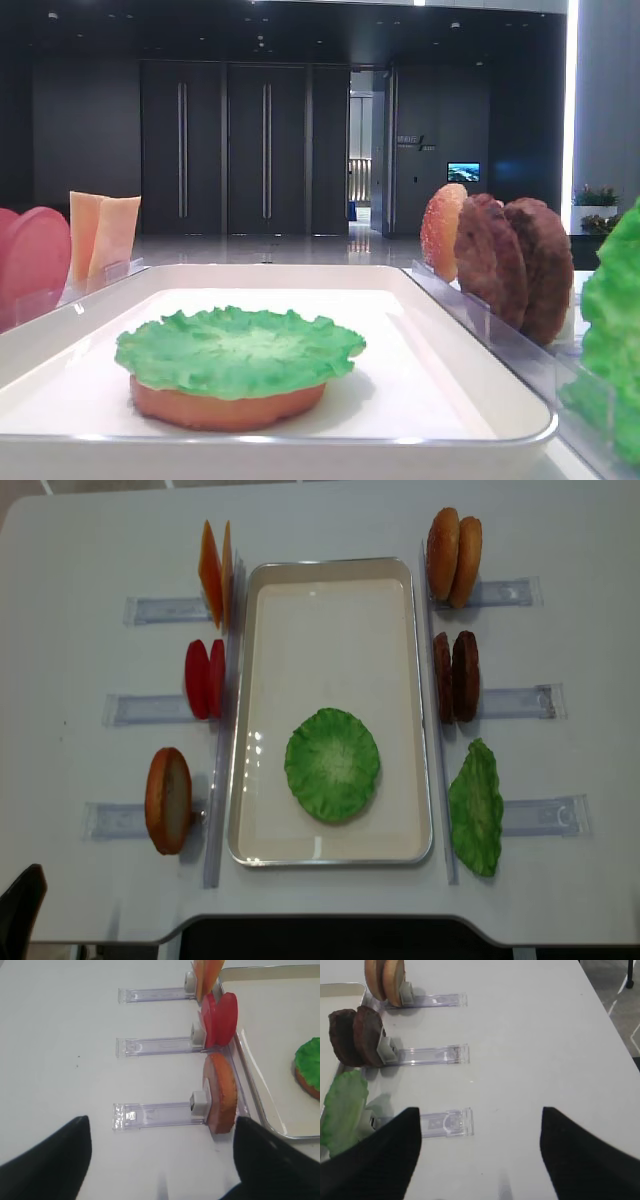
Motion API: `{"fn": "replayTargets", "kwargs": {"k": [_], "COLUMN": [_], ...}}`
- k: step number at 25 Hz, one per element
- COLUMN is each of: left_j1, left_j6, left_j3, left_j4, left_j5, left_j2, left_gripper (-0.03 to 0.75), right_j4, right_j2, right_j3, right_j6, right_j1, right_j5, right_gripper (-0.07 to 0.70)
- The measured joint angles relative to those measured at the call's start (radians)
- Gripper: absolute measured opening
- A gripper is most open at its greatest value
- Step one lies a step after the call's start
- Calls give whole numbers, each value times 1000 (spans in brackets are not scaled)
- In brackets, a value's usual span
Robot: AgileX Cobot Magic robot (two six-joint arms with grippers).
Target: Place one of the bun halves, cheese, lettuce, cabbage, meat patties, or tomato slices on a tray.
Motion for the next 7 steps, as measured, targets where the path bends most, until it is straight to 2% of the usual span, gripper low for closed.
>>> {"fn": "replayTargets", "kwargs": {"k": [7], "left_j1": [0], "left_j6": [0], "left_j3": [0], "left_j4": [0], "left_j5": [0], "left_j2": [0], "left_gripper": [692], "right_j4": [11], "right_j2": [0], "right_j3": [0], "right_j6": [0], "right_j1": [0], "right_j5": [0], "right_gripper": [479]}}
